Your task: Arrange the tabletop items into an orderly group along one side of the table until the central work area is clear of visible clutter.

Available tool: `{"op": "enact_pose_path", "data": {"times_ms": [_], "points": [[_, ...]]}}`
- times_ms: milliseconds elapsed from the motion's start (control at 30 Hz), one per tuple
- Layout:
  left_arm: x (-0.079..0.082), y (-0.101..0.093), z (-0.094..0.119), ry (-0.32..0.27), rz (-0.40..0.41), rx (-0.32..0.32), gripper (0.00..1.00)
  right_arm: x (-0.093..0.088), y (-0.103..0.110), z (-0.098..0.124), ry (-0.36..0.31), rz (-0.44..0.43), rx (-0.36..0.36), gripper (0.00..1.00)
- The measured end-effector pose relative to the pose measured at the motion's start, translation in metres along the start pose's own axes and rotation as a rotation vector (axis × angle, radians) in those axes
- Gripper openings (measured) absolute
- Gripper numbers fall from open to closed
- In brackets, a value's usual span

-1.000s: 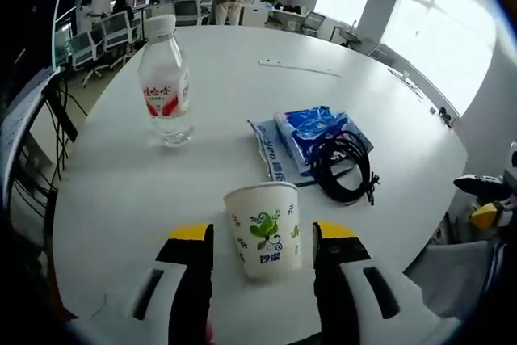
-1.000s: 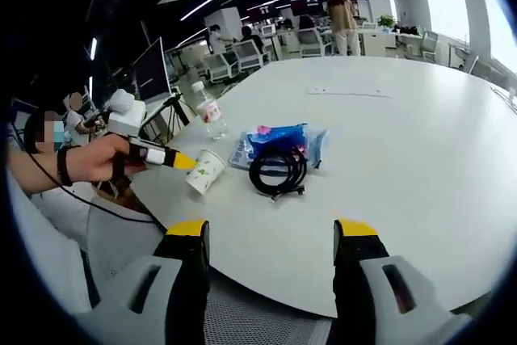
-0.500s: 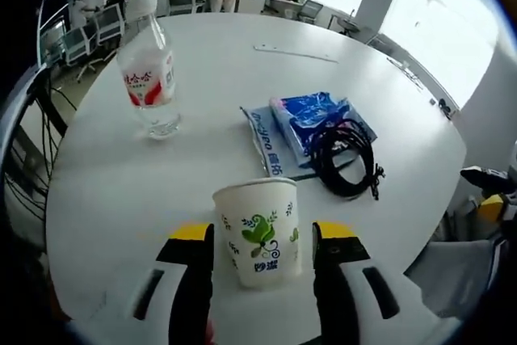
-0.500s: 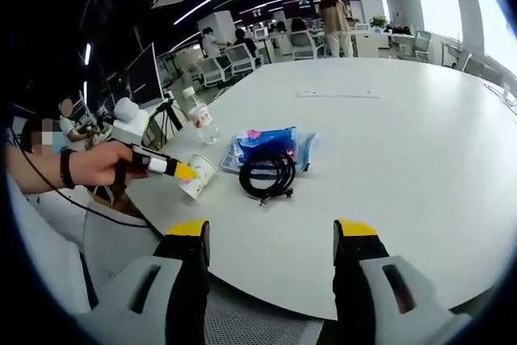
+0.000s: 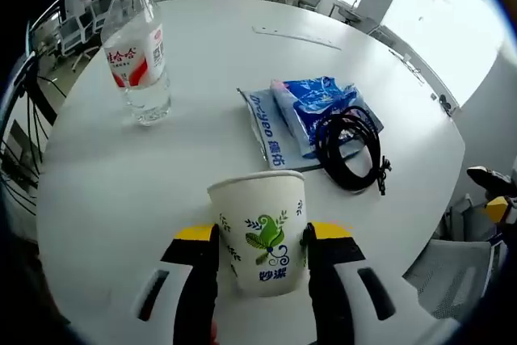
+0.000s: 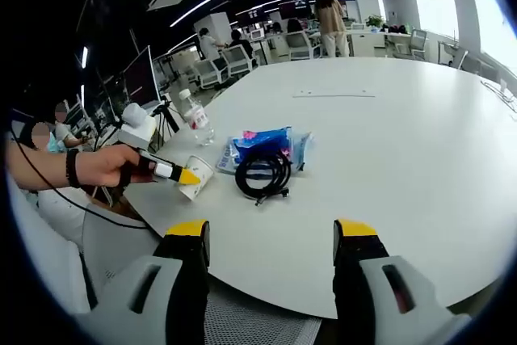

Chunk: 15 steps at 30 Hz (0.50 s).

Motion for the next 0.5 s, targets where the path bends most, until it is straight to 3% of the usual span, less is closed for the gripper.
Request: {"op": "enact_pose_path", "data": {"times_ms": [500], "points": [[-0.0016,-0.0015,-0.0006,0.024,-0.03,-0.019,0.41,-0.0018,0.0029,0.0007,0.002,-0.005,-0.004,0.6]]}}
Point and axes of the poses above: the point that each gripper's makers call its tool centre point, and the gripper's own axes: z roughly backward along the fingers, y roughly to its left, x roughly out of its top, the point moved 4 cm from there along z, roughly backward along the fingers, and after that the axes turned 11 degrees about z, right-handed, at the moved point
